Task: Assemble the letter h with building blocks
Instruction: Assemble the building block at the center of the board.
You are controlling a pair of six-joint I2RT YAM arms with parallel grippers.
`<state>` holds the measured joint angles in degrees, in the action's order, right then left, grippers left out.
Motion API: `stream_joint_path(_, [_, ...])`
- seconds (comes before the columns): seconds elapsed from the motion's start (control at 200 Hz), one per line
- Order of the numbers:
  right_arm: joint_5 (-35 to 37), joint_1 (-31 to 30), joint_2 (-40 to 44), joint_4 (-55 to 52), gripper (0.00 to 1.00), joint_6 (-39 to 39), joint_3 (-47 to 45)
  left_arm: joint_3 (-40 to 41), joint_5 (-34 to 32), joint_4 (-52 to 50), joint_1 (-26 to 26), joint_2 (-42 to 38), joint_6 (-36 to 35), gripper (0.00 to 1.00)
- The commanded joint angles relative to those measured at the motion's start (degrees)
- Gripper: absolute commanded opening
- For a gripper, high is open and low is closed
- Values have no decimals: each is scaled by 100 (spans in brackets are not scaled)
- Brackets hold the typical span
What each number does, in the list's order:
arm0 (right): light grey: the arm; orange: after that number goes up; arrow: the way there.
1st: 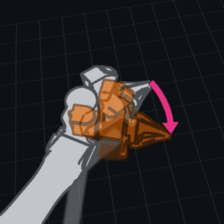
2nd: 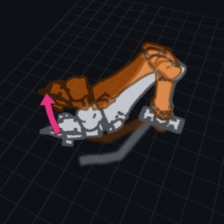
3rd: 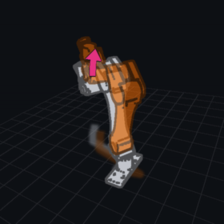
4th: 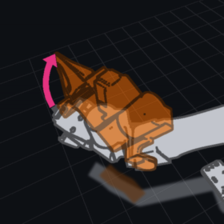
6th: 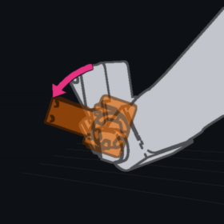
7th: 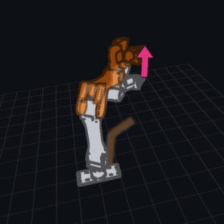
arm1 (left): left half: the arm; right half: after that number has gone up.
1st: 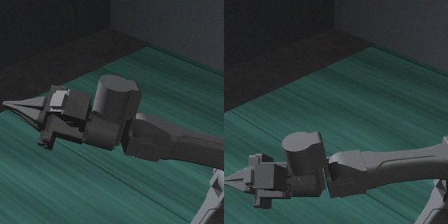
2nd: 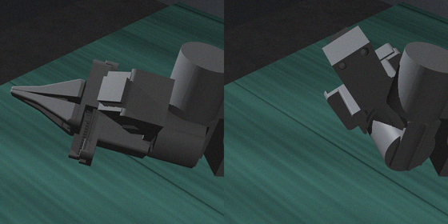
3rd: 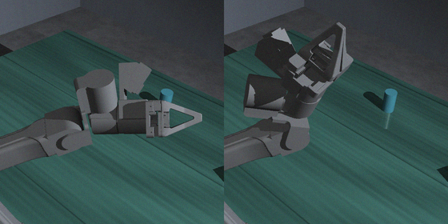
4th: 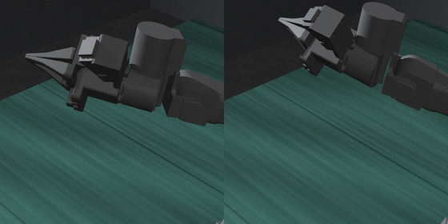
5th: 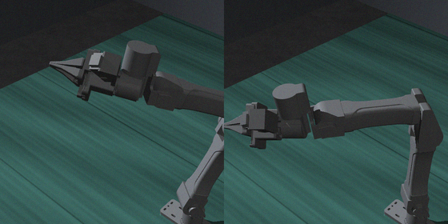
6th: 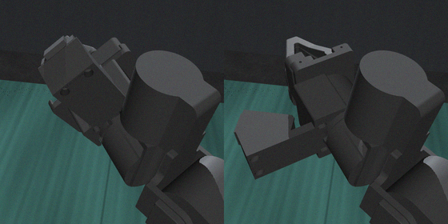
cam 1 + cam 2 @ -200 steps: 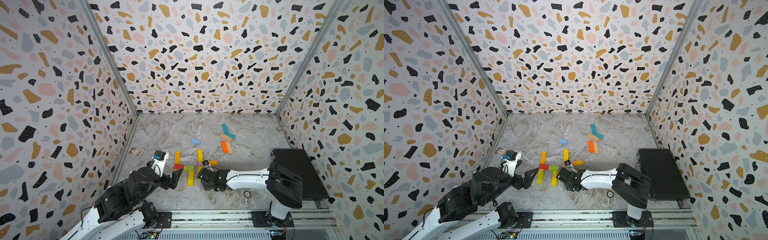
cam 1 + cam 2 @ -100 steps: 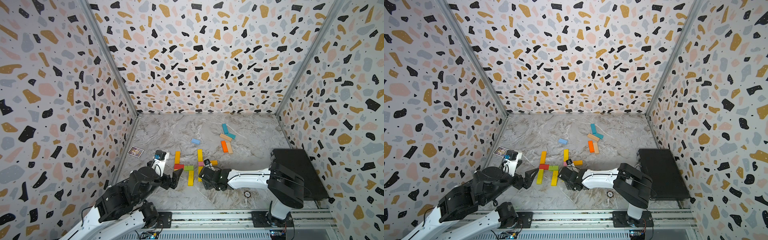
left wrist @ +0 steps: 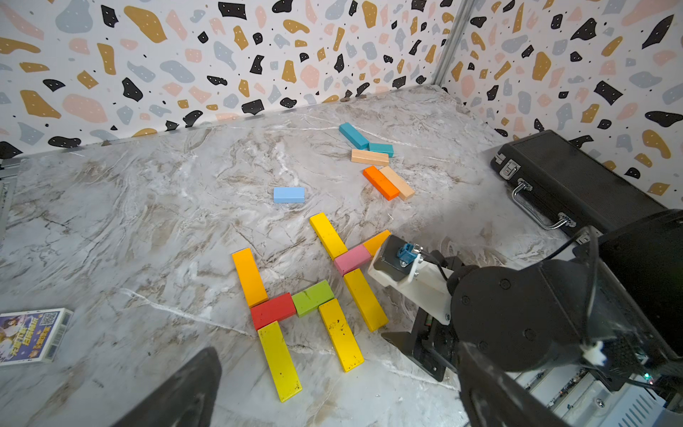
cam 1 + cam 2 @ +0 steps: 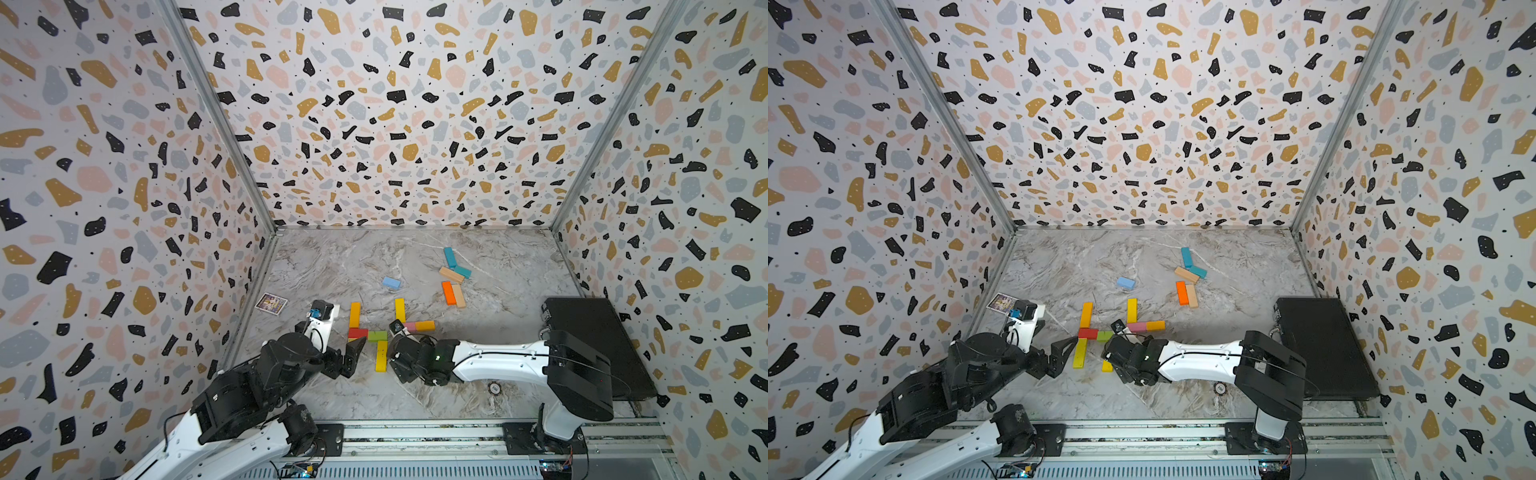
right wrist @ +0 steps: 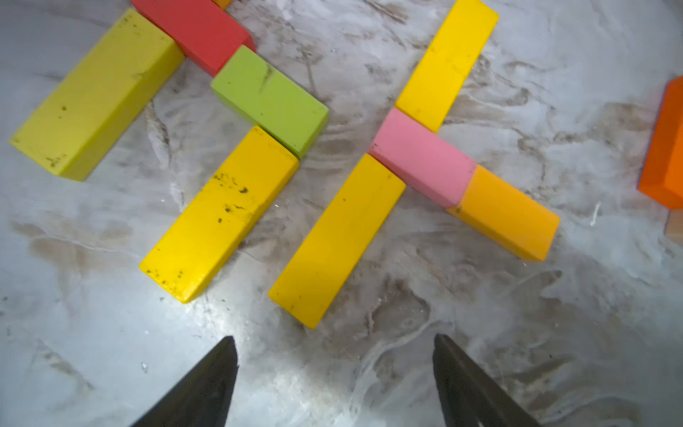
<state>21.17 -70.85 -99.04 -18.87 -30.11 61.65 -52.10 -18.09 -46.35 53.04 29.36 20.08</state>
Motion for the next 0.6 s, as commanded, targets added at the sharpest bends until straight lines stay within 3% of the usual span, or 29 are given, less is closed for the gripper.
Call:
stream_joint_path(0.0, [86,-8,-201,-304,85,287,287,41,3,82,-21,18,-107,99])
stream_joint_path(0.596, [247,1,-903,-544,85,449,924,31,-6,82,-21,15,-144,99])
